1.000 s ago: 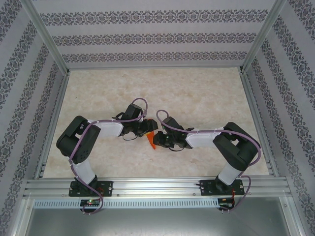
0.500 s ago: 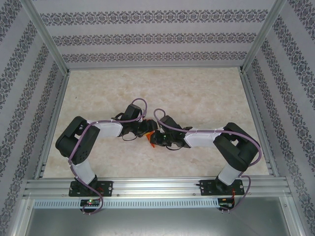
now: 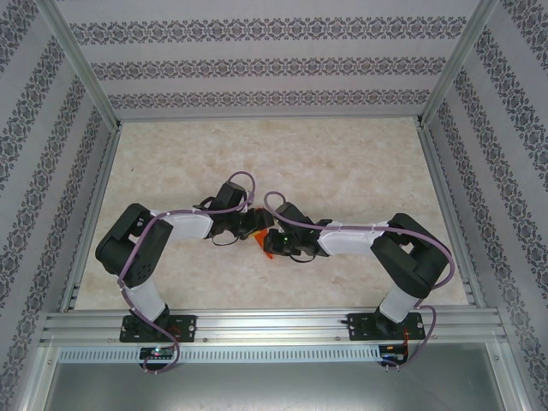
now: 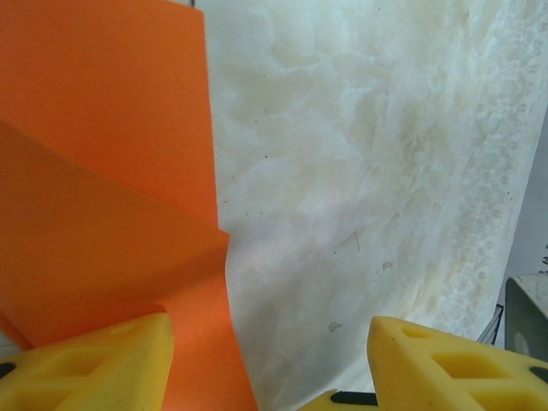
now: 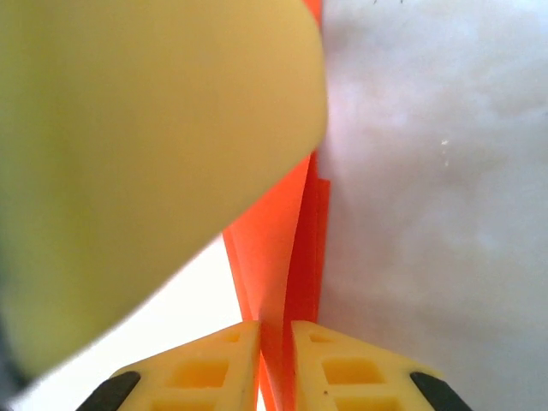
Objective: Fold a paper plane with a square sheet of paper (pick it up from the middle)
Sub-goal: Fold the wing for the fifth time at the center of the table.
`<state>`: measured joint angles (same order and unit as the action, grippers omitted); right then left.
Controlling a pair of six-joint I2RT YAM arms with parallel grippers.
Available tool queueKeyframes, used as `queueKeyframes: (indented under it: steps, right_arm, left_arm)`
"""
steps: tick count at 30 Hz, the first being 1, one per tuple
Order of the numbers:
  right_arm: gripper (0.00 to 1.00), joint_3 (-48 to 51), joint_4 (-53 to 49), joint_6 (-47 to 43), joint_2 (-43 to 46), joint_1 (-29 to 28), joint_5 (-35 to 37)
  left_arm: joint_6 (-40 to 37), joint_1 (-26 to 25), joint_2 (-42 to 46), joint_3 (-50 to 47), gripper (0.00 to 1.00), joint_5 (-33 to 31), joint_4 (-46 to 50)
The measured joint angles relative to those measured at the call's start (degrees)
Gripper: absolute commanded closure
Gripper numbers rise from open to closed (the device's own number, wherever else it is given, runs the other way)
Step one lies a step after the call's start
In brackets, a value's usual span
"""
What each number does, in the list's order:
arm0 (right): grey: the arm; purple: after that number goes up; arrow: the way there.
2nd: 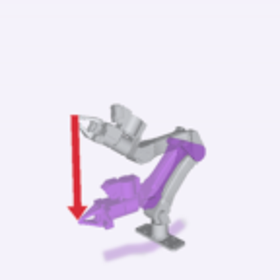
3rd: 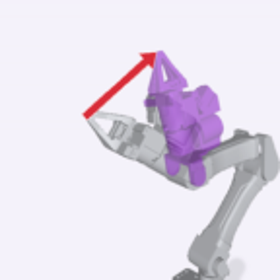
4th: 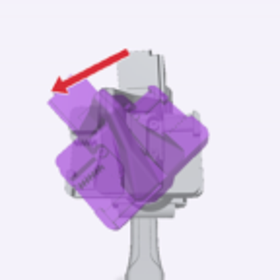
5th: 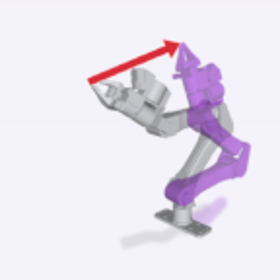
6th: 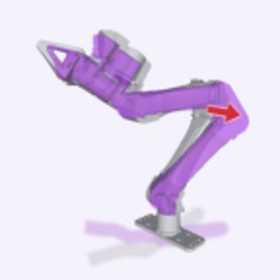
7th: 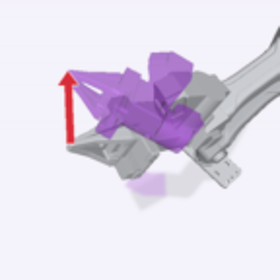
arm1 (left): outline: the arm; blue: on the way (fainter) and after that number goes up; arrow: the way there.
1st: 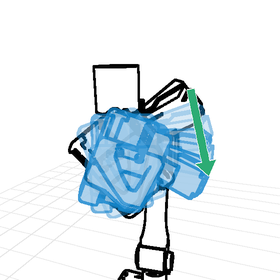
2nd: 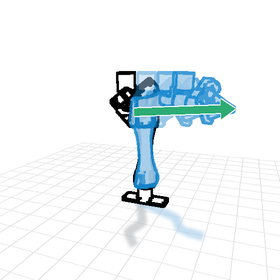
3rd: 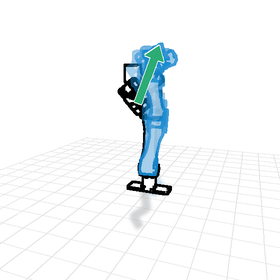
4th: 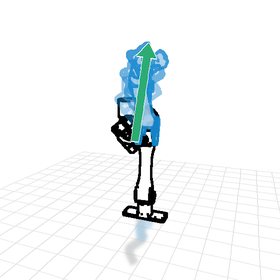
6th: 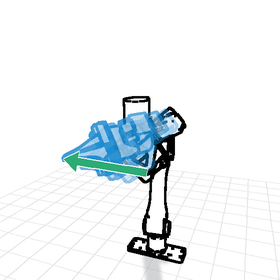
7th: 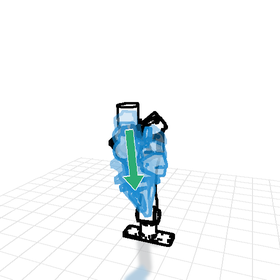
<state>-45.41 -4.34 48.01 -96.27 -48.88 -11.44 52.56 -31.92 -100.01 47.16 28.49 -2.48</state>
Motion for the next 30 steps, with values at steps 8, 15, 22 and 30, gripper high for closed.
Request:
queueKeyframes:
  steps: [8, 15, 22, 30]
  right_arm:
    - [0.93, -1.1, -2.0, -5.9, 0.0, -1.9, 3.9]
    - [0.94, -1.1, -2.5, -11.0, 0.0, -2.5, 6.7]
    - [0.95, -1.0, -1.6, -13.1, -0.3, -2.5, 6.7]
    - [0.95, -0.9, 3.0, -12.5, -2.2, -2.2, 5.9]
  left_arm:
    - [0.6, 0.0, 1.0, 0.0, 0.32, 0.2, 0.6]
    - [1.2, 0.6, 1.5, 0.1, 0.29, 0.2, 2.0]
    - [2.1, 1.6, 1.5, 0.1, 0.27, 1.4, 2.1]
    - [2.6, 2.7, 1.5, 0.0, 0.25, 1.6, 2.1]
